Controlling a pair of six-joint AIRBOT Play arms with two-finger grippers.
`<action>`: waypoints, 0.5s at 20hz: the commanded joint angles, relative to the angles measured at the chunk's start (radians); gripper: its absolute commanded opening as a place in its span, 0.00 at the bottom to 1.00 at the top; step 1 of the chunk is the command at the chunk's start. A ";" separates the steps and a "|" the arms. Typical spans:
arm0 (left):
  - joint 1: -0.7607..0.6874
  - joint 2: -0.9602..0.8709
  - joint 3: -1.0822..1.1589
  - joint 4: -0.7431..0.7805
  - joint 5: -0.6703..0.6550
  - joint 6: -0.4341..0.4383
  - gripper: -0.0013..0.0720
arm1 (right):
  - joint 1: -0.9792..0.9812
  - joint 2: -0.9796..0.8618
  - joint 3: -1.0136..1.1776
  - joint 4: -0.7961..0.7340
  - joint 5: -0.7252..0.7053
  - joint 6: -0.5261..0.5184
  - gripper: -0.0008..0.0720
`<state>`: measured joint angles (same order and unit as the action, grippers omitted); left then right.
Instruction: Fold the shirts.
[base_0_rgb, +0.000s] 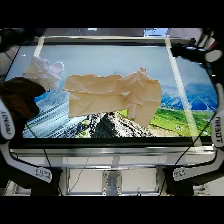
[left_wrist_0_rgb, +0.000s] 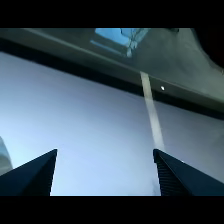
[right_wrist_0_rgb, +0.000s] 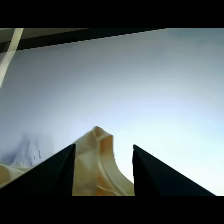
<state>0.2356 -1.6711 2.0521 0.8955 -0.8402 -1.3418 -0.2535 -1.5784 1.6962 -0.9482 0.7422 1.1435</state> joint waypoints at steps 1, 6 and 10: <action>0.114 0.227 -0.087 0.030 -0.049 0.118 0.96 | -0.197 0.116 0.002 -0.130 0.327 0.061 0.57; 0.211 0.535 -0.621 0.091 -0.197 0.171 0.69 | -0.401 0.154 -0.171 -0.023 0.518 -0.019 0.57; 0.222 0.825 -1.359 -0.154 0.165 0.021 0.68 | -0.457 0.155 -0.386 0.166 0.485 -0.124 0.57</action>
<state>0.4393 -1.0306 1.1286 0.8936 -0.8799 -1.2278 -0.6571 -1.4311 1.4403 -0.9096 1.1992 1.0946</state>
